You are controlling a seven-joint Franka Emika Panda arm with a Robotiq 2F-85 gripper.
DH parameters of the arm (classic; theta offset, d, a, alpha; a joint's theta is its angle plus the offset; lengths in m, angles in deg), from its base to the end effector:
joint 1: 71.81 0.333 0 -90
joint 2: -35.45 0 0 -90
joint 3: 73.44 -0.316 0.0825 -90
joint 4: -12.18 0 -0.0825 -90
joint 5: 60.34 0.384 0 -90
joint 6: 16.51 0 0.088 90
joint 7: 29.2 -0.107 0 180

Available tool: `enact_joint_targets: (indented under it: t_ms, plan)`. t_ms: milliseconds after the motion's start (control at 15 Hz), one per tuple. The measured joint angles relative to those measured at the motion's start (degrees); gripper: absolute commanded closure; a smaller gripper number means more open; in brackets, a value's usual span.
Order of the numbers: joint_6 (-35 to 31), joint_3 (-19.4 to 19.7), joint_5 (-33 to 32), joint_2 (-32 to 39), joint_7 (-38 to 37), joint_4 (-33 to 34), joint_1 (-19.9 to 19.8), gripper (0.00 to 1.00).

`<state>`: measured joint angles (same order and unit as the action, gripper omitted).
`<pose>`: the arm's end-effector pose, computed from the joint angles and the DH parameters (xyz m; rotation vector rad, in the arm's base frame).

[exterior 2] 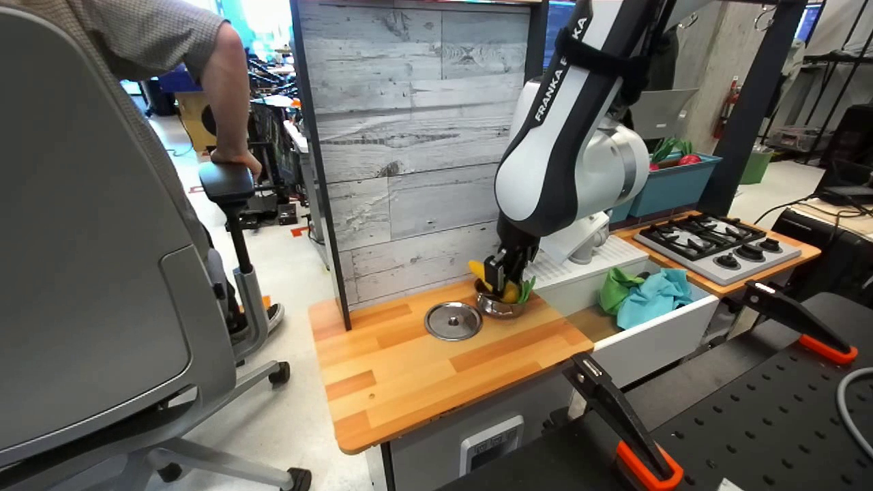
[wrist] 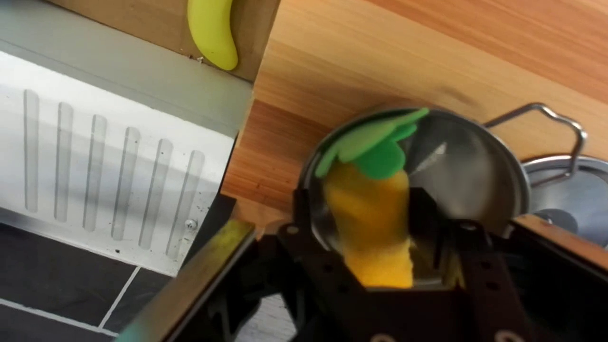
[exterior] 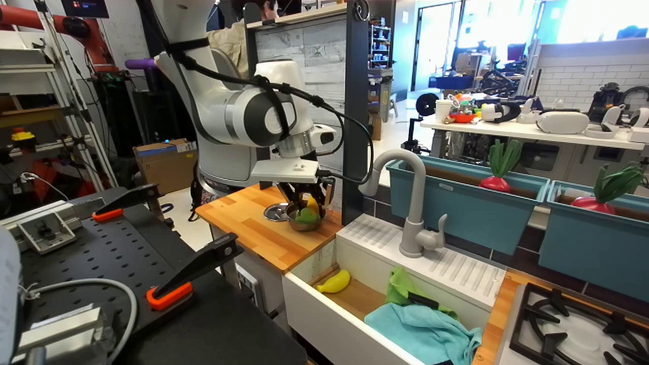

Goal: Remove the carrot plush toy from the silver pot

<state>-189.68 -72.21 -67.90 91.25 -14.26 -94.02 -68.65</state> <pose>0.6106 0.0305 0.0145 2.9892 0.6607 0.2877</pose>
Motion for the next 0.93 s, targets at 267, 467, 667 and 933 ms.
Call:
enact_joint_targets:
  t_ms: [267,467,667,933]
  plan:
    - [0.0,1.16,0.0,0.46,-0.97,0.54,1.19,1.0]
    - [0.0,1.57,0.0,0.81,-1.34,0.89,1.77,0.98]
    - [0.0,1.73,-0.01,0.86,-1.42,0.93,2.05,0.98]
    - [-1.03,1.72,-0.24,0.5,-1.42,-0.02,2.53,0.98]
